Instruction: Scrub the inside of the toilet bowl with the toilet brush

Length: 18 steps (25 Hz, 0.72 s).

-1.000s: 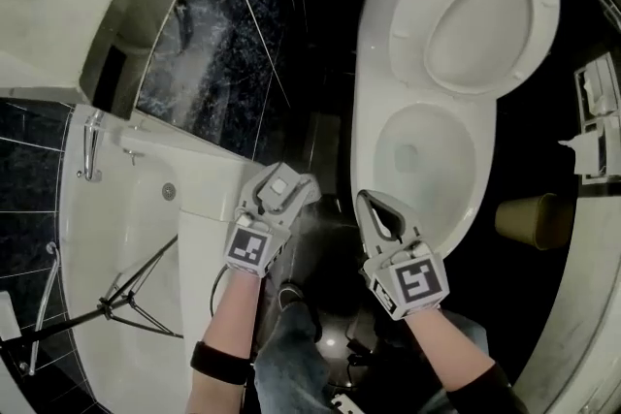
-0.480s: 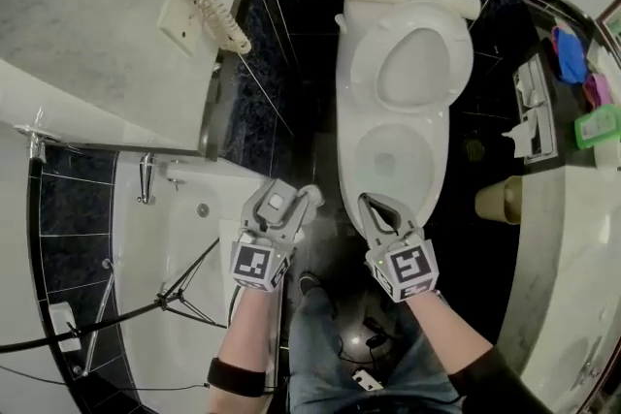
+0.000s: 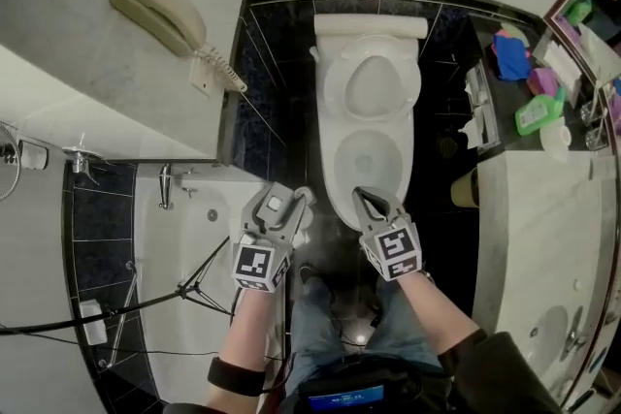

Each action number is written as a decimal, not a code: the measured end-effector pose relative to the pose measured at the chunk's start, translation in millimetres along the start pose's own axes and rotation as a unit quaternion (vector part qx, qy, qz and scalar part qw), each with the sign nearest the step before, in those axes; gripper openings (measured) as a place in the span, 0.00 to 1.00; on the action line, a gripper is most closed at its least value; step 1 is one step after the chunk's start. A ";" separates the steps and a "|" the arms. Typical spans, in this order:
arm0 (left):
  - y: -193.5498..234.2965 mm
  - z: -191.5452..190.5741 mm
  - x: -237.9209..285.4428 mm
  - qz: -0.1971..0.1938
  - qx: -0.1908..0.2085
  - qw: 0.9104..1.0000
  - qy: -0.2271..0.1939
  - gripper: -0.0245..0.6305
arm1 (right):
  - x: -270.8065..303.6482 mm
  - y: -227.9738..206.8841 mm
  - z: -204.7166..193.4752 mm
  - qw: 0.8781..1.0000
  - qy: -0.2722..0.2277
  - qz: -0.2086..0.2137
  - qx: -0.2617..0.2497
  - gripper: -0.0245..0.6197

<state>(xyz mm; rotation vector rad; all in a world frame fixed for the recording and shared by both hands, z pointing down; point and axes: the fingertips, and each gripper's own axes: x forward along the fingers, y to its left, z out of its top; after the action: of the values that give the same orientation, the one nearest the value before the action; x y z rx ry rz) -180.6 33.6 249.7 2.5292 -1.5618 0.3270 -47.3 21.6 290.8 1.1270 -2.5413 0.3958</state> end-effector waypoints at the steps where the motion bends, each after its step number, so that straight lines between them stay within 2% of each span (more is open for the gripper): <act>1: -7.2 10.6 -2.8 -0.002 -0.001 1.000 -0.001 0.41 | -9.4 -2.1 4.1 1.000 0.004 0.000 -0.001 0.05; 5: -33.8 54.6 -8.2 -0.017 -0.002 1.000 -0.003 0.41 | -41.5 -11.8 21.0 1.000 0.014 -0.008 -0.017 0.05; 10: -58.3 87.3 -4.4 -0.023 0.011 1.000 -0.017 0.41 | -77.0 -37.0 42.8 1.000 0.005 -0.029 -0.010 0.05; 18: -99.0 95.3 10.0 -0.049 0.011 0.998 -0.031 0.41 | -111.5 -78.7 49.8 0.998 -0.008 -0.063 0.004 0.05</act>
<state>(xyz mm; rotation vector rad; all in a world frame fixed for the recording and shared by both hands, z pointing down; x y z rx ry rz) -77.6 46.2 159.1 2.6454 -1.4568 0.2577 73.1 25.3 209.5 1.2904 -2.4668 0.3673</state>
